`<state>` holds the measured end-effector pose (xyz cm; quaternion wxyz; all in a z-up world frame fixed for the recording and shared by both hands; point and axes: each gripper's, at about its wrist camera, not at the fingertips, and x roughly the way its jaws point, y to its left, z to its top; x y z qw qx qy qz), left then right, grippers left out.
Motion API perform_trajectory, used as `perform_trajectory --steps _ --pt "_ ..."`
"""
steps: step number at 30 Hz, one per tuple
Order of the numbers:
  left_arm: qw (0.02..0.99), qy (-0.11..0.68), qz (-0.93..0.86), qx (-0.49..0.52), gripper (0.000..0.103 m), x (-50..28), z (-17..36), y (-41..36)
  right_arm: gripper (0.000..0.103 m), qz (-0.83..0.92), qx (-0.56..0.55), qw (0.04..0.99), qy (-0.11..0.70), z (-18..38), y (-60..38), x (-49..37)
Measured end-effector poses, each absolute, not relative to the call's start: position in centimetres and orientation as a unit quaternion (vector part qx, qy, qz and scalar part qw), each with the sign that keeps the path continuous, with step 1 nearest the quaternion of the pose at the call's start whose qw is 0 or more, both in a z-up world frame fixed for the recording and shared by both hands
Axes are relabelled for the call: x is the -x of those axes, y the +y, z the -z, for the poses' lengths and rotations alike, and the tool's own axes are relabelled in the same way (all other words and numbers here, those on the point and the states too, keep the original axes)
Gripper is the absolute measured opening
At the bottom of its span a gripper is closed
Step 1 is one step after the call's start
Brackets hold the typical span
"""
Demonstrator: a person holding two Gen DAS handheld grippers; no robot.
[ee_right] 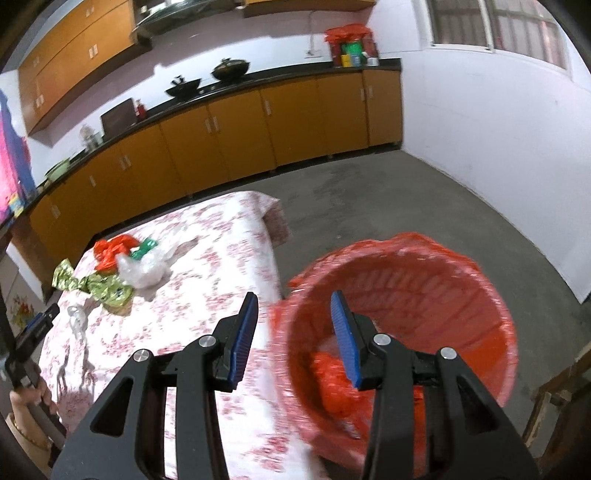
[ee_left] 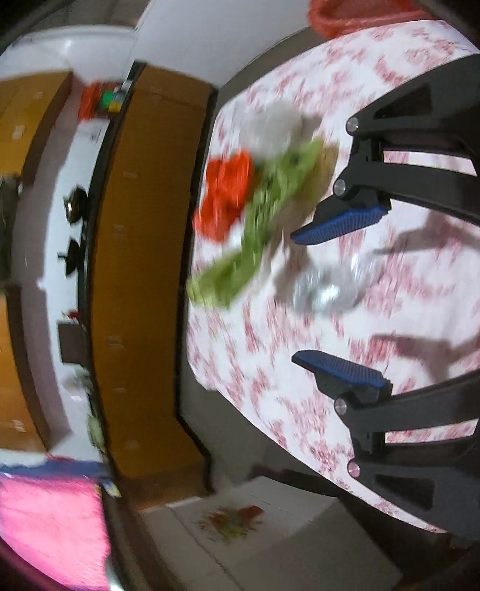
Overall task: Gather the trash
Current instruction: 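Grasp a clear plastic bag with the left tool while the right tool grasps clear plastic film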
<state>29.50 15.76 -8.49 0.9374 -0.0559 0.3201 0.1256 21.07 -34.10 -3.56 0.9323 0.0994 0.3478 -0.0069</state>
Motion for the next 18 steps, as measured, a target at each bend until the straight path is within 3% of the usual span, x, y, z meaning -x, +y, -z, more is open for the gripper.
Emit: perform_trajectory --steps 14,18 --pt "0.913 0.391 -0.097 0.067 0.051 -34.4 12.0 17.4 0.043 -0.047 -0.056 0.927 0.368 5.0 -27.2 -24.5" --pt "0.904 0.412 -0.087 0.071 0.035 -35.2 12.7 17.6 0.043 -0.057 -0.049 0.925 0.372 5.3 -25.8 -25.3"
